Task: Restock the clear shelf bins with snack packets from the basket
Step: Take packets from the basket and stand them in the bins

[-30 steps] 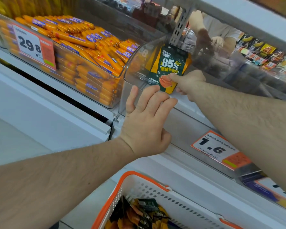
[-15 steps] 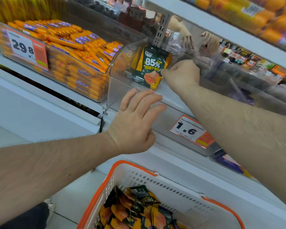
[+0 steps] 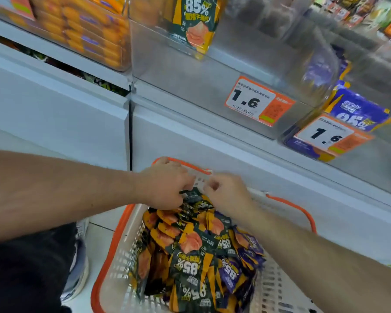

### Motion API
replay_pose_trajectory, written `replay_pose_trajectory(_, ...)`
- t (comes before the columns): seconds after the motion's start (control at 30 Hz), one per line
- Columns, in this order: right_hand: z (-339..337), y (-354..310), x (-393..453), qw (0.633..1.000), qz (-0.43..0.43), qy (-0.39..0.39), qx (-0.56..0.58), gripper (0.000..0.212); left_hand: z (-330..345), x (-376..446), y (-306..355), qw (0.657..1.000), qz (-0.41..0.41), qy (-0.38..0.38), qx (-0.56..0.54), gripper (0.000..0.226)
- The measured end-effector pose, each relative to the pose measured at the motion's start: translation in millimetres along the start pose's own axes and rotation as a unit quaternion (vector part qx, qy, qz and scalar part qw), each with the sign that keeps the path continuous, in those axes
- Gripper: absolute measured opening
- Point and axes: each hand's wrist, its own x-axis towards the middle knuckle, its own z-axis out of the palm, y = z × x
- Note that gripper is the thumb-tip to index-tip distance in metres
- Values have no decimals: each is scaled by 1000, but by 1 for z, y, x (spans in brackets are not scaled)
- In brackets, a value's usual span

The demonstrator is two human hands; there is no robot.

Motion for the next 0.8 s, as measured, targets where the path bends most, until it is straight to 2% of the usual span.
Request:
replay_pose_trajectory(0.07, 26, 23, -19, 971, 95, -216, -35, 30, 6, -1, 1, 999, 9, -41, -1, 30)
replay_pose_trajectory(0.1, 36, 31, -28, 950, 114, -288, -44, 44, 6, -2, 2, 998, 9, -56, -3, 31)
replay_pose_trajectory(0.17, 52, 37, -40, 918, 124, -368, -77, 79, 8, 0, 4, 997, 8, -69, -15, 36)
replay_pose_trajectory(0.2, 56, 38, -43, 915, 114, -375, -98, 78, 8, 1, 5, 997, 8, -69, -25, 38)
replay_pose_trajectory(0.3, 66, 41, -41, 938, 70, -328, -86, 36, 7, 3, 7, 996, -3, -65, -65, 45)
replay_pose_trajectory(0.33, 65, 41, -38, 945, 73, -311, -67, 28, 7, 2, 6, 995, -7, -65, -76, 45)
replay_pose_trajectory(0.43, 56, 44, -25, 942, 164, -289, 58, 13, 6, 3, 5, 991, -33, -70, -113, 47)
replay_pose_trajectory(0.5, 47, 45, -19, 912, 244, -280, 172, 6, 7, 5, 4, 987, -63, -49, -141, 55)
replay_pose_trajectory(0.57, 38, 45, -16, 880, 302, -244, 273, 10, 9, 8, 3, 980, -97, -17, -170, 63)
replay_pose_trajectory(0.67, 33, 43, -18, 800, 331, -214, 453, 24, 15, 12, -3, 958, -164, 1, -234, 75)
replay_pose_trajectory(0.73, 31, 38, -22, 747, 333, -209, 536, 28, 15, 13, -3, 924, -224, -4, -310, 82)
replay_pose_trajectory(0.8, 31, 33, -25, 713, 326, -209, 585, 29, 13, 10, -2, 875, -269, -22, -403, 78)
